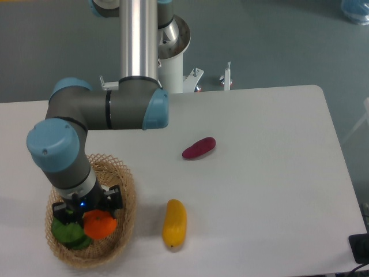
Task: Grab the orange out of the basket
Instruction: 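Lift the orange out of the basket and carry it beside the yellow fruit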
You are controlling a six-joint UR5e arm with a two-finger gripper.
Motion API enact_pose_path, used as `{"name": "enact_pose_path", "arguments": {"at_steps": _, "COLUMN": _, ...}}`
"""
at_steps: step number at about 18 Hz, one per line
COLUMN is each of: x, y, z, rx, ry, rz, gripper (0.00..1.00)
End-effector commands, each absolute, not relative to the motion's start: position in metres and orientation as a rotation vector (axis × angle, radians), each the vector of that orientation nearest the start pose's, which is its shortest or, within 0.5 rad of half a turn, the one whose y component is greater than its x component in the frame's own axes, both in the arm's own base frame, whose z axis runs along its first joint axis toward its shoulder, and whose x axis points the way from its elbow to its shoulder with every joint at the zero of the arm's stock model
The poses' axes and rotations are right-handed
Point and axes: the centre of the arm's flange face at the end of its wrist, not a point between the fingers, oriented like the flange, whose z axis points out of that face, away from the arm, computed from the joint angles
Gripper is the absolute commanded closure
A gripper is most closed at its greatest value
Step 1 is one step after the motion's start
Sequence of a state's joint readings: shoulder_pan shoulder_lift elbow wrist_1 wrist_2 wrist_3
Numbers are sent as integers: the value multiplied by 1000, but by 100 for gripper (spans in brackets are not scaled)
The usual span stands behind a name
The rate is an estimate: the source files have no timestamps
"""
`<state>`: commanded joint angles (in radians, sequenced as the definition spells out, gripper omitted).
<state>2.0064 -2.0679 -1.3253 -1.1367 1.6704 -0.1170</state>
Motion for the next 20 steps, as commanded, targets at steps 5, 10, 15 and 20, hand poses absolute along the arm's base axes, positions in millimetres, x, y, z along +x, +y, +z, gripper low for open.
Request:
{"name": "enact_pose_path", "arguments": {"at_steps": 5, "x": -220, "y": 658, "z": 404, "rx": -2839, "ry": -698, "rz": 235, "gripper": 27}}
{"name": "enact_pose_path", "arguments": {"at_steps": 10, "x": -290, "y": 616, "z": 417, "rx": -2912, "ry": -469, "rz": 296, "gripper": 27}}
{"name": "enact_pose_path", "arguments": {"at_steps": 15, "x": -361, "y": 574, "z": 422, "rx": -2955, "ry": -284, "rz": 330, "gripper": 27}}
{"name": "enact_pose_path", "arguments": {"at_steps": 20, "x": -405, "y": 538, "z": 407, "rx": -3016, "ry": -129, "rz": 325, "gripper": 27}}
